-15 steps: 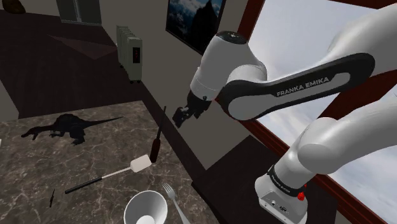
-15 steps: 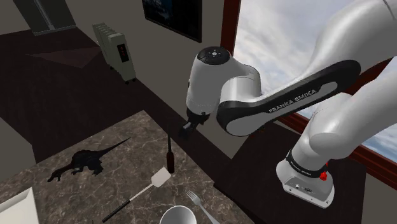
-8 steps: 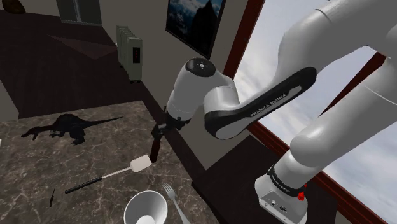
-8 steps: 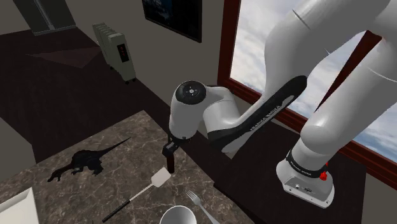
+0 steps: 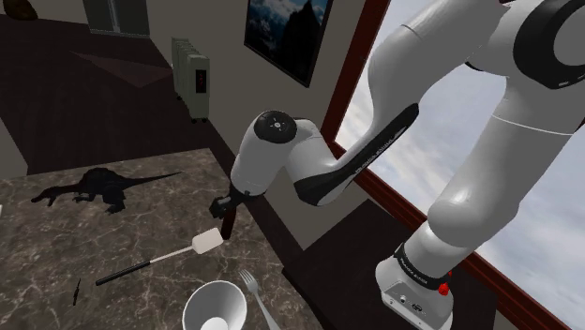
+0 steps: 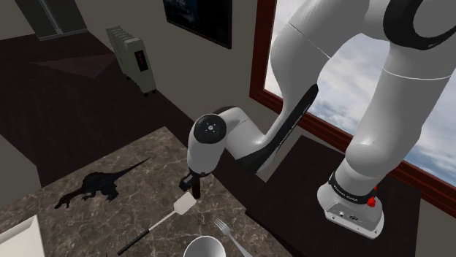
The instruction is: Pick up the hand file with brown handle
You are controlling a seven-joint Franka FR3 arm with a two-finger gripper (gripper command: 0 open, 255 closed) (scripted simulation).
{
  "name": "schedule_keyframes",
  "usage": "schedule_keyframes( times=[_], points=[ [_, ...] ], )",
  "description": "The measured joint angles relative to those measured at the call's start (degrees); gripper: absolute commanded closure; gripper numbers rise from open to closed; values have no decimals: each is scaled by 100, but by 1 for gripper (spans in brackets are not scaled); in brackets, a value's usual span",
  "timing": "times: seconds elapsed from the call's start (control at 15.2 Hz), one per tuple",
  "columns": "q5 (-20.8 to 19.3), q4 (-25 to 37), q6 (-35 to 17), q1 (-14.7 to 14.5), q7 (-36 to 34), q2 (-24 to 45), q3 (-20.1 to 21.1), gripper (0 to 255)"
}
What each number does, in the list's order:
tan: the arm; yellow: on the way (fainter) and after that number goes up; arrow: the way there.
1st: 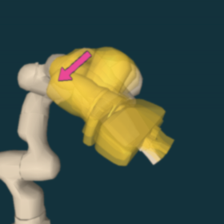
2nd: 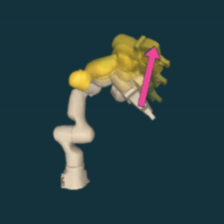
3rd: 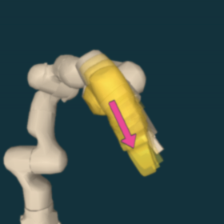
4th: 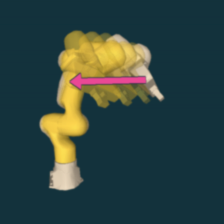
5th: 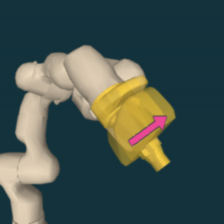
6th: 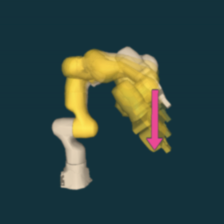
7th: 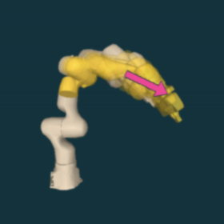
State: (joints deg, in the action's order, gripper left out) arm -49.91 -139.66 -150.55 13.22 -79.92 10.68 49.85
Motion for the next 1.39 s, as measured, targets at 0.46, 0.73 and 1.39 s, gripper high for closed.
schedule_keyframes(
  times=[0.46, 0.73, 1.39],
  points=[
    [-484, 71, -1, -175, -377, 273, -205, 255],
    [-490, 76, -1, -179, -382, 277, -206, 255],
    [716, -56, 23, 216, 554, -403, 289, 255]
  ],
)
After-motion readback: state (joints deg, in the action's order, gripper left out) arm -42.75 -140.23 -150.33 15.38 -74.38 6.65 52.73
